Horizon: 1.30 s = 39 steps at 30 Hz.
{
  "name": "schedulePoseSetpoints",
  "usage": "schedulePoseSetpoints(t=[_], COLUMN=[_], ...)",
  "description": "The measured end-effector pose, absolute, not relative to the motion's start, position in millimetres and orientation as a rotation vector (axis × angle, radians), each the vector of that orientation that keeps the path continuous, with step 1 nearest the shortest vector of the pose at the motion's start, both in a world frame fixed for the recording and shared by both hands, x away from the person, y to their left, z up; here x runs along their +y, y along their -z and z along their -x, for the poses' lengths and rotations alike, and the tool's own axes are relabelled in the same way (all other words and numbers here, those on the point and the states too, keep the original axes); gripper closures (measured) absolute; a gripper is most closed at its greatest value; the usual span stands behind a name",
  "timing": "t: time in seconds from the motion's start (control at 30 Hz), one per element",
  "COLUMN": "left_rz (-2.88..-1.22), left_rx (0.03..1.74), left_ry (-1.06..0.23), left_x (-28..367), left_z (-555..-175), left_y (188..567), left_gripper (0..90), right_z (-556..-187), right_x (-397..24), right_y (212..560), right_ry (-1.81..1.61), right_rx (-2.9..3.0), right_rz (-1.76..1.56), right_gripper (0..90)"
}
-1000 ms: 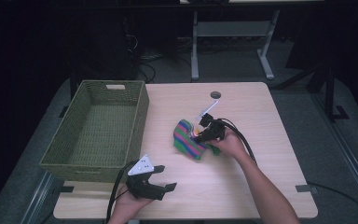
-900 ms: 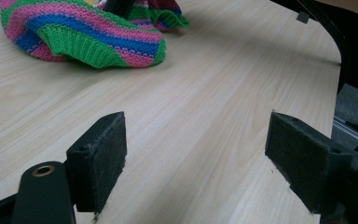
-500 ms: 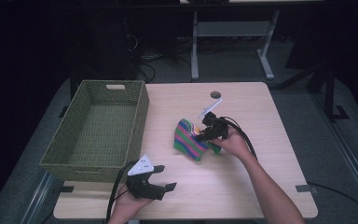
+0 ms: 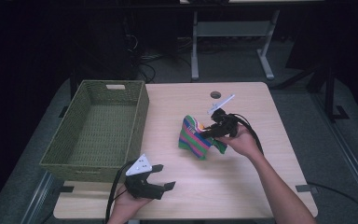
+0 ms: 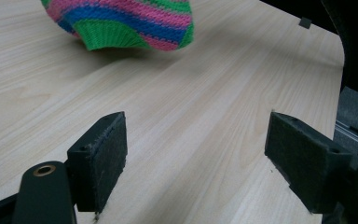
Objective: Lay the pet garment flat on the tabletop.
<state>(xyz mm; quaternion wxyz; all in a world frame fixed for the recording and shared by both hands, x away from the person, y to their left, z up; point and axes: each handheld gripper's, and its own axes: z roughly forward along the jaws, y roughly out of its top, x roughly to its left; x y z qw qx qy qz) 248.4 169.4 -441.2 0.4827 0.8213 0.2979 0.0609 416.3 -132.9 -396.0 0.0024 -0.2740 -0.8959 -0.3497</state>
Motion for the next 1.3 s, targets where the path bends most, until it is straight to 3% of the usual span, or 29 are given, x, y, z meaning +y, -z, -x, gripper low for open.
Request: schedulePoseSetpoints(t=[0.9,1.3], left_rz=[-1.989,-1.997], left_rx=[0.712,0.709], left_ry=[-0.158,-0.165], left_x=[167.8,170.0], left_z=[-245.3,-243.8], left_y=[439.3,438.8], left_gripper=[20.5,20.4], right_z=[-366.2,-344.6], right_x=[-163.4,-166.0], right_y=[360.1,365.2], right_ry=[1.232,1.272], right_rx=[-2.817,-2.798], right_rz=[0.768,0.72], right_gripper=[77.9,77.9])
